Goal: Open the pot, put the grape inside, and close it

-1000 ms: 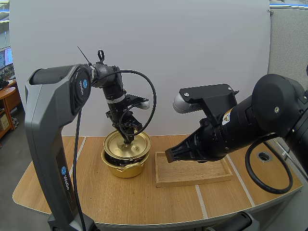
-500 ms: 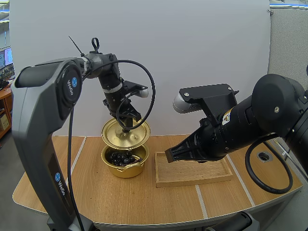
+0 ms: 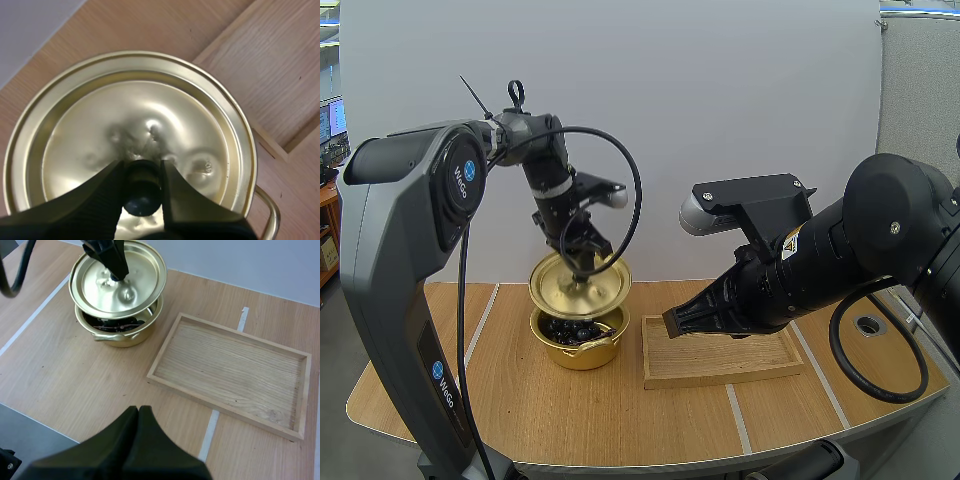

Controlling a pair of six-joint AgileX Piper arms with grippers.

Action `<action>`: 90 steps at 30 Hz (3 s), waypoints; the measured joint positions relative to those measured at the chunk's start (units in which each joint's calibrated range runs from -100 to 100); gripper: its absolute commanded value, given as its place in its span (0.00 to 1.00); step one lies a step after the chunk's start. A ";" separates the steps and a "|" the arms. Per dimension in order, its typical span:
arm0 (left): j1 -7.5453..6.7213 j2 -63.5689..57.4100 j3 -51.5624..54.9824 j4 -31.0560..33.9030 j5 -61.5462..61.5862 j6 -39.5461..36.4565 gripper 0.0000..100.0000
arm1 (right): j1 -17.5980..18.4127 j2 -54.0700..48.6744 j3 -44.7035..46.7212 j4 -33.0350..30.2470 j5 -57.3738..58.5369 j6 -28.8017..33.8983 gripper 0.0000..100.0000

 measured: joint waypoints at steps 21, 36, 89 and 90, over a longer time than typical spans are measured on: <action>0.00 0.29 10.04 -0.70 -7.08 2.39 0.00 | 0.00 0.00 0.00 0.00 0.00 0.00 0.00; 0.07 2.07 9.90 -0.83 -7.58 2.51 0.60 | 0.00 0.00 0.00 0.00 0.00 0.00 0.00; 0.07 -51.95 0.34 7.23 -0.14 -9.14 1.00 | 0.00 0.00 0.00 0.00 0.00 0.00 0.00; 0.07 -53.17 0.34 7.23 -0.14 -9.55 1.00 | 0.00 0.00 0.00 0.00 0.00 0.00 0.00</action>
